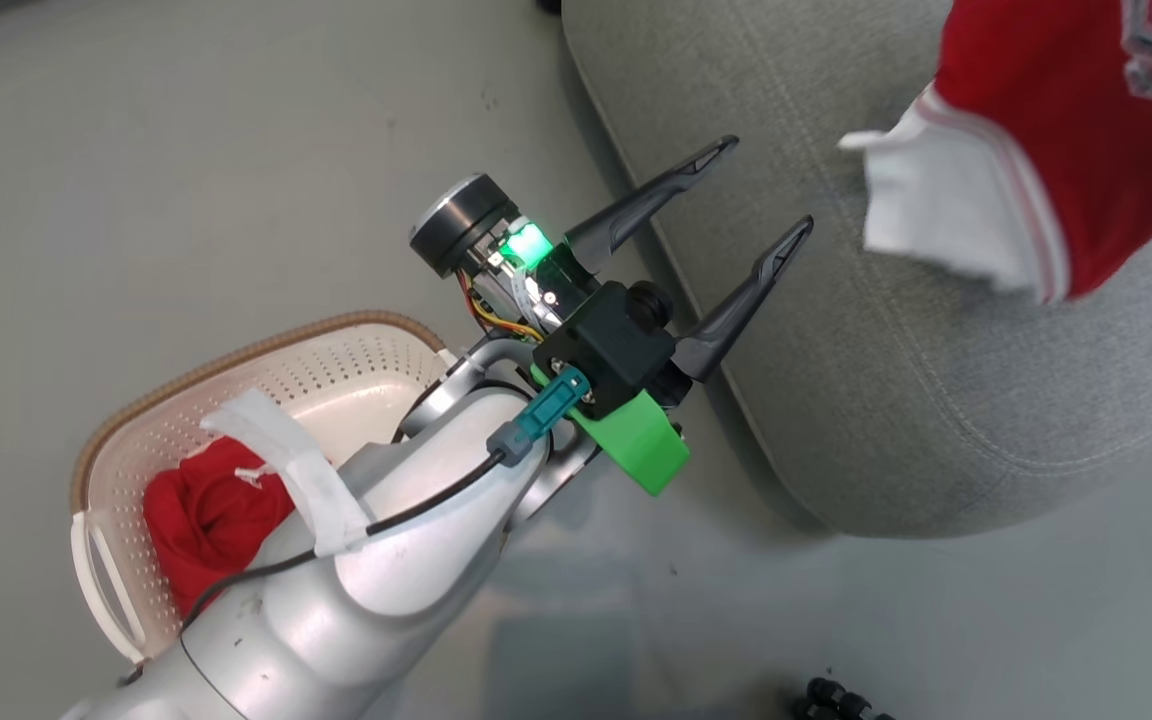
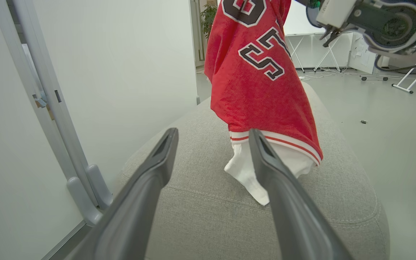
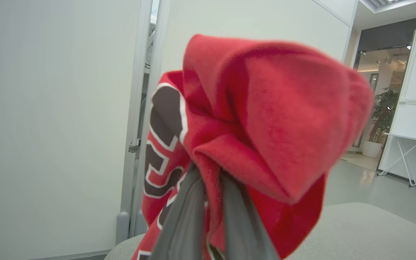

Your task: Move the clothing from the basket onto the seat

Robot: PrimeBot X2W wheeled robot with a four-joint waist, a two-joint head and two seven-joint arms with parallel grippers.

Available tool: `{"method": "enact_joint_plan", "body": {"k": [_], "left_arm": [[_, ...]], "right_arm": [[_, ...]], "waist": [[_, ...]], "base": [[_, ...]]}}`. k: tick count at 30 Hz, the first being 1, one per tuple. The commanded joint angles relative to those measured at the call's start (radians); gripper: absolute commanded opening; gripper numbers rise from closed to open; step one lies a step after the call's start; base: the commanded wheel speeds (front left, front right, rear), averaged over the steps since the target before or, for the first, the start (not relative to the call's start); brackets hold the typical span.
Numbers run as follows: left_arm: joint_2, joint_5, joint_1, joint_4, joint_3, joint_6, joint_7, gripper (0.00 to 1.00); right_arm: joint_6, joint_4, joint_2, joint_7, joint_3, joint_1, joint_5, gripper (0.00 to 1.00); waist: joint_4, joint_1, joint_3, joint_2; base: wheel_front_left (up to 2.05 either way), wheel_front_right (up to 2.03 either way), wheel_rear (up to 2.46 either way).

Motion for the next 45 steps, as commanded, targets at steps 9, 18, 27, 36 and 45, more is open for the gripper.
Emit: {"method": "enact_joint_plan", "body": {"k": [9, 18, 27, 36, 45], "left_arm": [[0.020, 0.027, -0.065, -0.004, -0.008, -0.004, 0.005, 1.00], [0.019, 0.033, -0.100, -0.005, -0.021, -0.001, 0.005, 1.00], [0.017, 0.028, -0.107, 0.001, -0.025, 0.005, 0.001, 1.00], [0.018, 0.018, -0.092, 0.006, -0.018, 0.013, -0.001, 1.00], [0.024, 0.010, -0.074, 0.006, -0.007, 0.022, -0.003, 1.00]], "right_arm": [[-0.001, 0.084, -0.127, -0.003, -0.066, -0.285, -0.014, 0.00], [-0.001, 0.314, -0.227, -0.003, -0.064, -0.504, -0.054, 0.00], [-0.001, 0.504, -0.211, -0.003, -0.105, -0.427, -0.064, 0.00], [-0.001, 0.570, -0.148, -0.003, -0.115, -0.277, -0.040, 0.00], [-0.001, 0.584, -0.109, -0.003, -0.114, -0.204, -0.038, 1.00]], "waist": [[0.064, 0.0000, 0.156, 0.0068], [0.102, 0.0000, 0.253, 0.0068], [0.127, 0.0000, 0.273, 0.0068], [0.123, 0.0000, 0.252, 0.0068], [0.127, 0.0000, 0.216, 0.0068]], "base": [[0.00, 0.00, 0.00], [0.00, 0.00, 0.00], [0.00, 0.00, 0.00], [0.00, 0.00, 0.00], [0.00, 0.00, 0.00]]}}
